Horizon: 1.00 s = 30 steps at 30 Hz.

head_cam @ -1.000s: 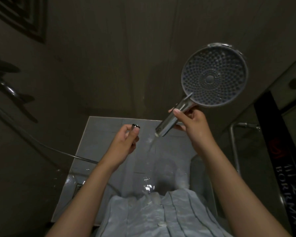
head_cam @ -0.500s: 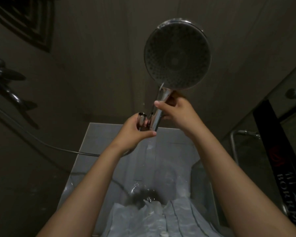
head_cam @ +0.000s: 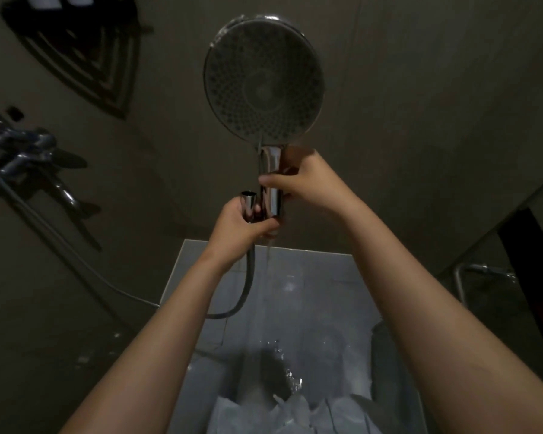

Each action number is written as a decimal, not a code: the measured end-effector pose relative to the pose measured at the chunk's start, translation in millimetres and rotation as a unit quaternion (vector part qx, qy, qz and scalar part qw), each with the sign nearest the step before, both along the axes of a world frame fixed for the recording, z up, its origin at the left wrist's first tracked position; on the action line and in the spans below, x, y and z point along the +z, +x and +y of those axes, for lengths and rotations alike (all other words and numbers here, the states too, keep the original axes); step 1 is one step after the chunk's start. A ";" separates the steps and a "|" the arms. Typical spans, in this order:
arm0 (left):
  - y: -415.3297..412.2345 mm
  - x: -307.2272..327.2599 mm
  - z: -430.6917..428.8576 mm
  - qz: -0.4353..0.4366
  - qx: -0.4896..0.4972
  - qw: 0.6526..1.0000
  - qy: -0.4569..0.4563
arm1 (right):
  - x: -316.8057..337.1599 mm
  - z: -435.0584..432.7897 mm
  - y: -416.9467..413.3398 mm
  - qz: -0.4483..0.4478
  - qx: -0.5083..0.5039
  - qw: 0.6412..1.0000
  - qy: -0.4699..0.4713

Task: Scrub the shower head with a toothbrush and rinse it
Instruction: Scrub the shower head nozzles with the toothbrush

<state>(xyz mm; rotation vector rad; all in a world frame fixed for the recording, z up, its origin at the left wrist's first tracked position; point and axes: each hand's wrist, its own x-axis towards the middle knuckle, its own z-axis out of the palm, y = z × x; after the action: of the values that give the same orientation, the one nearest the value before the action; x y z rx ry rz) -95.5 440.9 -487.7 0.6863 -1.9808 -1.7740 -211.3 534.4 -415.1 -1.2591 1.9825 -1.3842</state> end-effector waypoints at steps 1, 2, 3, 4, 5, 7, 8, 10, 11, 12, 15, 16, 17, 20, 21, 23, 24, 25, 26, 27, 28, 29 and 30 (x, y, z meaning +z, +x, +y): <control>1.0 2.4 -4.9 0.002 0.001 1.000 0.000 | 2.0 -5.9 0.1 0.009 0.002 1.000 0.000; 1.9 4.4 -9.8 0.006 0.006 1.000 0.000 | 4.1 -11.5 0.6 0.013 0.004 1.000 -0.003; 2.5 6.5 -14.5 0.010 0.015 1.000 -0.001 | 5.3 -17.6 1.0 0.014 0.006 1.000 -0.008; 3.5 9.4 -18.9 0.016 0.022 1.000 -0.005 | 6.7 -23.7 1.7 0.009 0.006 1.000 -0.015; 4.8 12.3 -23.7 0.023 0.026 0.999 -0.009 | 6.5 -30.1 1.6 -0.002 0.008 1.000 -0.021; 6.9 16.6 -33.7 0.036 0.032 0.999 -0.011 | 7.8 -42.4 2.5 -0.014 0.009 0.999 -0.030; 8.0 18.4 -39.0 0.037 0.035 0.999 -0.012 | 8.3 -48.9 3.3 -0.017 0.010 0.999 -0.034; 9.1 22.8 -49.6 0.043 0.038 0.998 -0.011 | 10.4 -63.0 5.0 -0.019 0.010 0.999 -0.038; 9.8 24.9 -55.6 0.049 0.041 0.998 -0.006 | 12.6 -69.8 7.0 -0.019 0.011 0.999 -0.042; 10.4 27.1 -62.3 0.053 0.045 0.998 -0.003 | 14.9 -76.8 8.7 -0.020 0.012 0.999 -0.045; 13.5 35.0 -82.6 0.054 0.055 0.997 -0.002 | 20.0 -96.8 13.7 -0.026 0.014 0.998 -0.060; 14.4 36.9 -88.8 0.052 0.059 0.997 -0.002 | 21.1 -103.0 15.1 -0.029 0.014 0.997 -0.063; 15.2 38.2 -94.7 0.052 0.062 0.997 0.001 | 22.1 -109.3 16.7 -0.030 0.015 0.997 -0.066; 17.2 43.3 -111.6 0.055 0.071 0.996 0.004 | 22.7 -129.8 22.5 -0.038 0.018 0.996 -0.079; 17.7 45.4 -117.0 0.056 0.080 0.995 0.004 | 23.3 -136.9 24.4 -0.045 0.023 0.995 -0.084; 19.4 48.5 -125.6 0.057 0.103 0.993 0.004 | 24.8 -149.4 27.5 -0.050 0.042 0.993 -0.095; 20.4 49.6 -130.3 0.058 0.111 0.992 0.001 | 25.8 -155.3 28.3 -0.053 0.055 0.992 -0.100; 21.6 51.0 -134.3 0.058 0.118 0.991 -0.004 | 26.1 -161.4 28.5 -0.059 0.068 0.990 -0.105; 22.7 52.9 -138.6 0.056 0.123 0.991 -0.008 | 26.7 -167.6 28.7 -0.067 0.080 0.989 -0.108; 24.0 54.6 -143.6 0.051 0.129 0.990 -0.014 | 27.0 -174.0 28.8 -0.072 0.089 0.987 -0.111; 24.8 55.9 -149.0 0.047 0.135 0.990 -0.020 | 27.6 -180.7 28.7 -0.075 0.094 0.986 -0.113; 24.9 57.2 -154.4 0.047 0.142 0.988 -0.026 | 27.6 -188.1 28.2 -0.078 0.098 0.985 -0.117; 25.1 58.4 -160.2 0.051 0.149 0.987 -0.029 | 28.1 -195.9 27.7 -0.082 0.104 0.984 -0.122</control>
<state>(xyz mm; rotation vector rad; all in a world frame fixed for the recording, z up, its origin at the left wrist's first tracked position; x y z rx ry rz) -70.4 280.8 -429.4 0.8082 -1.7525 -1.5363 -183.6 338.5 -386.9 -1.3637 1.5590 -1.6033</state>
